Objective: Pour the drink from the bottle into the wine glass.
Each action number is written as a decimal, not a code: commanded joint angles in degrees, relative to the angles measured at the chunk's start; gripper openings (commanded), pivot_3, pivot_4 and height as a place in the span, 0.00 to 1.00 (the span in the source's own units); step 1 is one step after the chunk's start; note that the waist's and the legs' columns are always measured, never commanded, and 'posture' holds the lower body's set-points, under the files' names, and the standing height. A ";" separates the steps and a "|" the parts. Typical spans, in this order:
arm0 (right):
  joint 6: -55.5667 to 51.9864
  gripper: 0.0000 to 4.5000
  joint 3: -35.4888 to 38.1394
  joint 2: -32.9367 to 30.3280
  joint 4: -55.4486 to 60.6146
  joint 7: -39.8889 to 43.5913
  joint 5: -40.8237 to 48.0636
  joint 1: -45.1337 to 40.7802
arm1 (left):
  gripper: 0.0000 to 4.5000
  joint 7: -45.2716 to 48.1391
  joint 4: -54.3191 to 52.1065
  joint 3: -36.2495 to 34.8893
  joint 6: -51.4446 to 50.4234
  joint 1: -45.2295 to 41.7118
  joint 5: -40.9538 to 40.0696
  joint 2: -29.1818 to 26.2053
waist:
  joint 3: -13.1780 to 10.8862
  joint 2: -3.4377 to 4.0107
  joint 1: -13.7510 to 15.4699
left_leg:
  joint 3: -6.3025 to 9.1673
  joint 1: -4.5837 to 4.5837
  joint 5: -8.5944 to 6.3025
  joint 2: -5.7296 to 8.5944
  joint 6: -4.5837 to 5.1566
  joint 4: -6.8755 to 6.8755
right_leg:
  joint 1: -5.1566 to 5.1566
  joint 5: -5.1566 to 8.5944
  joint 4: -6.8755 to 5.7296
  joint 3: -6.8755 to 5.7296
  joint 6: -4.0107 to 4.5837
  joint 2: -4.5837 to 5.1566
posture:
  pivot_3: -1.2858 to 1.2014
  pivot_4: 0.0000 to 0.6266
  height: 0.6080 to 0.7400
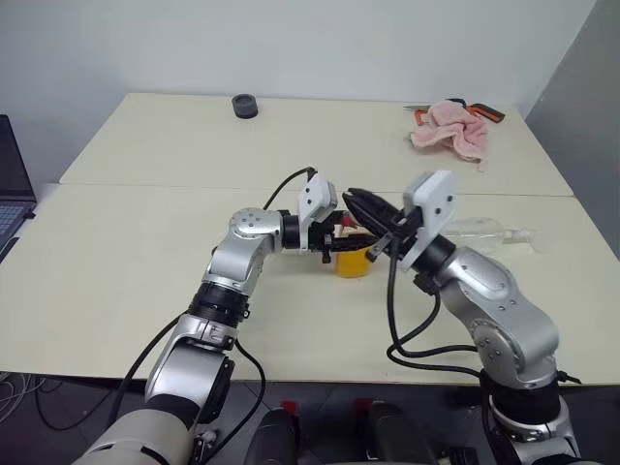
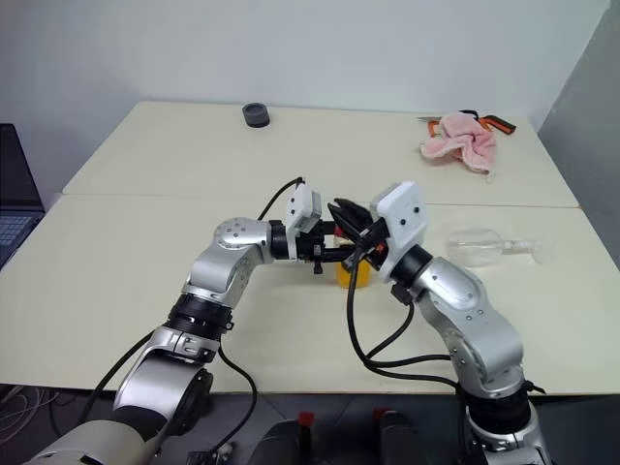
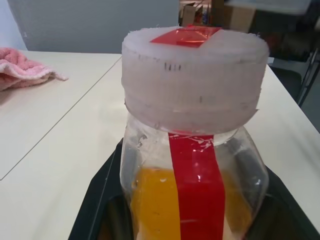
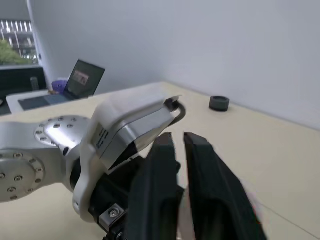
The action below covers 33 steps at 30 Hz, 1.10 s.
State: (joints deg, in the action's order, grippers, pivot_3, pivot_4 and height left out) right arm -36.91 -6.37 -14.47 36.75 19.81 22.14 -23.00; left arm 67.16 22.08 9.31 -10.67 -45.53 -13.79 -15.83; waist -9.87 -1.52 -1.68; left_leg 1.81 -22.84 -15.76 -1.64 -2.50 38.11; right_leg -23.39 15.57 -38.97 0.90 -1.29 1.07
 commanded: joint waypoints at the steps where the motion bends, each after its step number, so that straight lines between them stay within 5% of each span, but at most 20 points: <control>1: -0.41 0.36 1.87 -0.93 7.09 0.01 2.57 0.29 | 0.40 -0.21 -3.36 -0.97 0.55 -0.64 -1.34 -0.11 | 0.00 0.00 0.00 | 0.02 0.01 0.00 0.00 0.00 0.00 | 0.00 0.00 -0.01 -0.01 0.00 -0.01 | 0.52 0.24 1.00; 6: -5.04 0.76 1.32 -1.97 8.39 -4.80 0.11 1.20 | 0.40 0.13 -2.34 -0.62 1.01 -1.20 -1.21 0.15 | 0.00 0.00 0.00 | 0.01 0.01 0.00 0.00 0.00 0.00 | 0.00 0.00 -0.01 0.00 0.00 -0.01 | 0.52 0.24 1.00; 8: -6.96 0.83 0.70 -0.87 7.53 -7.04 -0.33 1.08 | 0.40 0.35 -1.78 -0.49 1.30 -1.55 -1.11 0.34 | 0.00 0.00 -0.01 | 0.00 0.02 0.00 0.00 0.00 0.00 | 0.00 0.00 -0.01 0.00 0.00 -0.01 | 0.52 0.24 1.00; 28: -10.20 0.83 -2.05 4.22 3.40 -11.26 -2.58 -0.90 | 0.40 1.01 -1.33 -0.34 2.34 -1.73 -0.54 0.48 | 0.00 0.00 -0.03 | 0.00 0.02 0.00 0.00 0.00 0.00 | 0.00 0.00 -0.01 0.00 0.00 -0.01 | 0.52 0.24 1.00; 33: -10.02 0.53 -2.29 4.51 2.80 -10.75 -3.04 -1.00 | 0.40 0.81 -1.43 -0.44 2.44 -1.69 -0.56 0.51 | 0.00 0.00 -0.03 | 0.00 0.01 0.00 0.00 0.00 0.00 | 0.00 0.00 -0.01 0.00 0.00 -0.01 | 0.52 0.24 1.00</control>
State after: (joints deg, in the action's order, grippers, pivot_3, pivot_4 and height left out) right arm -48.02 -8.09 -10.28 38.05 8.62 18.99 -23.15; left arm 68.16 22.61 9.32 -9.55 -45.69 -13.66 -15.61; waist -9.87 -1.51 -1.71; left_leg 1.81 -22.82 -15.76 -1.65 -2.50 38.10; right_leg -23.39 15.57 -38.98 0.90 -1.29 1.05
